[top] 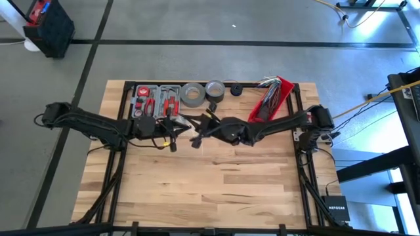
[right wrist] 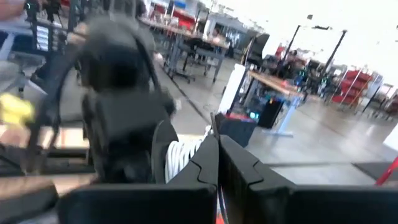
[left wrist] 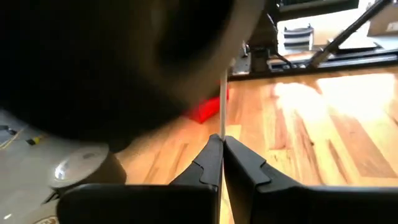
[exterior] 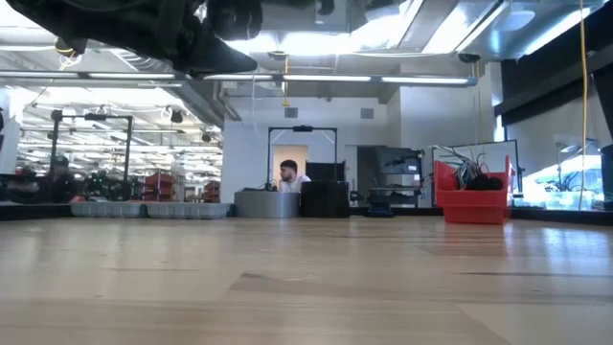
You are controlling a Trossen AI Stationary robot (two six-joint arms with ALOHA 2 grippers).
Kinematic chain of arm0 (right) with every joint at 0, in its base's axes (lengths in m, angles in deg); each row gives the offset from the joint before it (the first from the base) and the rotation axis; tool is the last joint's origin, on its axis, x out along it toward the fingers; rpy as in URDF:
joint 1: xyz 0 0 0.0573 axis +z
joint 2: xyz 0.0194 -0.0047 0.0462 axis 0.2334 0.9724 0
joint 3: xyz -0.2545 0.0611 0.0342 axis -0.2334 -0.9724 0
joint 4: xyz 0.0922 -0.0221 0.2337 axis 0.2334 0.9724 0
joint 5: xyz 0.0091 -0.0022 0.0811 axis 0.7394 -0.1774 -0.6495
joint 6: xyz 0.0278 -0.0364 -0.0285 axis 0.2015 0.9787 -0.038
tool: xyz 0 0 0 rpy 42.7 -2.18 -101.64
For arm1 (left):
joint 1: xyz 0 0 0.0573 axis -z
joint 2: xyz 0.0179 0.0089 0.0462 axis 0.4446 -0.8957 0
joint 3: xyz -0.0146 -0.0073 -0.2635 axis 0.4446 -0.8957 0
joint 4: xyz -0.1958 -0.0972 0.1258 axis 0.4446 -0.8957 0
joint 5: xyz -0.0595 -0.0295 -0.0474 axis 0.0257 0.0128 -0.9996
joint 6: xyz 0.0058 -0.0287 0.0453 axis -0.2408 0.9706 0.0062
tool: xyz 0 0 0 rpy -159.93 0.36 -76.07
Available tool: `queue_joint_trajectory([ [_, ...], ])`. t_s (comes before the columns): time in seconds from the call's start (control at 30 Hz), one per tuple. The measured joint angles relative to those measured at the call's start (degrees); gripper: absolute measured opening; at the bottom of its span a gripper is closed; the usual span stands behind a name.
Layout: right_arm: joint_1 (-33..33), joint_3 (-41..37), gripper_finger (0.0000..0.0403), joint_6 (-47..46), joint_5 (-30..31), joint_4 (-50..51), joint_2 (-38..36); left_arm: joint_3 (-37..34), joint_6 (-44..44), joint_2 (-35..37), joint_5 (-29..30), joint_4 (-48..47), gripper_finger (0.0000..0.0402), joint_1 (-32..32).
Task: Coil cords
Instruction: Coil the white wire on the black spool
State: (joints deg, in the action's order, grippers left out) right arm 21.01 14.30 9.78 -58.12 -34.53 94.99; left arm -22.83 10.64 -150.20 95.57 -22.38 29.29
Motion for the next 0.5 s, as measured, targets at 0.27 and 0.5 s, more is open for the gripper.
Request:
queue_joint_trajectory([
  [0.27,4.8,-0.01,0.0005,8.42,5.7,-5.55,-2.11,-0.2,-1.23,-0.33,-0.24,-2.66,0.0004,0.04],
  [0.5,6.88,0.07,0.0005,12.41,7.52,-8.02,-2.19,-0.3,-2.93,-1.16,-0.12,-3.22,0.0004,0.04],
])
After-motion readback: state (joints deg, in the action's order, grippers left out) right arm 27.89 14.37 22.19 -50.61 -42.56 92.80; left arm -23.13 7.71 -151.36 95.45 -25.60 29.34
